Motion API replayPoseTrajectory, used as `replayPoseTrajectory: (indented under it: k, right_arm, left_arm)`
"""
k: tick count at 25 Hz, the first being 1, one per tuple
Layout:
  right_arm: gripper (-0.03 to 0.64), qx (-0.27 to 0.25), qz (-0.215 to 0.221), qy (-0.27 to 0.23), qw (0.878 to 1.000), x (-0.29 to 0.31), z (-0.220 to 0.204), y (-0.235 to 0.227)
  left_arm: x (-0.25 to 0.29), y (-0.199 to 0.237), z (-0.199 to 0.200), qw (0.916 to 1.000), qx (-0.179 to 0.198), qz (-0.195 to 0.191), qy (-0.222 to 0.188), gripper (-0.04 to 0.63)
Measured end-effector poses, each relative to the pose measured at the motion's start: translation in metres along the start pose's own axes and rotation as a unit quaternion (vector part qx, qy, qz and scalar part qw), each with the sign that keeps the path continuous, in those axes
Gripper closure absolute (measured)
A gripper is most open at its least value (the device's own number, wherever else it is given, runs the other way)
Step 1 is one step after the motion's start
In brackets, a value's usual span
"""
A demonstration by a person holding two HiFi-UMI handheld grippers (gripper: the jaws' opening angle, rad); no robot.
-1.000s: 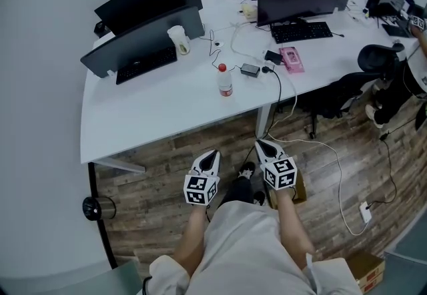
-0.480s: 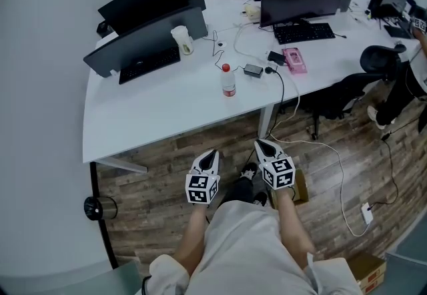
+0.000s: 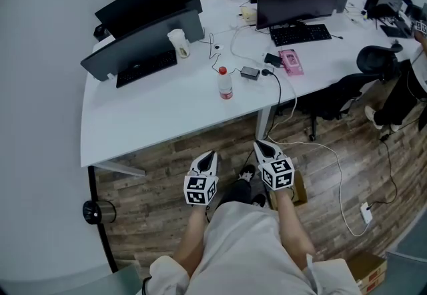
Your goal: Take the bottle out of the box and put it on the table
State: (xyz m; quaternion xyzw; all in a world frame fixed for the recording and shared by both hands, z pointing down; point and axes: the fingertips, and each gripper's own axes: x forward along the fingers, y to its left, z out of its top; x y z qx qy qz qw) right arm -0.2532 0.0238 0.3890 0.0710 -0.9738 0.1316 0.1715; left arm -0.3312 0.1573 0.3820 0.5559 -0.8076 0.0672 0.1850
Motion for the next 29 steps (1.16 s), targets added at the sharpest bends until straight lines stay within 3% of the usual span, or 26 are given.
replayPoseTrajectory:
  k: [29]
  right_arm:
    - [0.577, -0.007, 0.010, 0.008, 1.000, 0.018, 0.004, -0.024]
  left_arm:
    - [0.035, 0.013, 0.008, 0.9998, -0.013, 0.016, 0.007, 0.580]
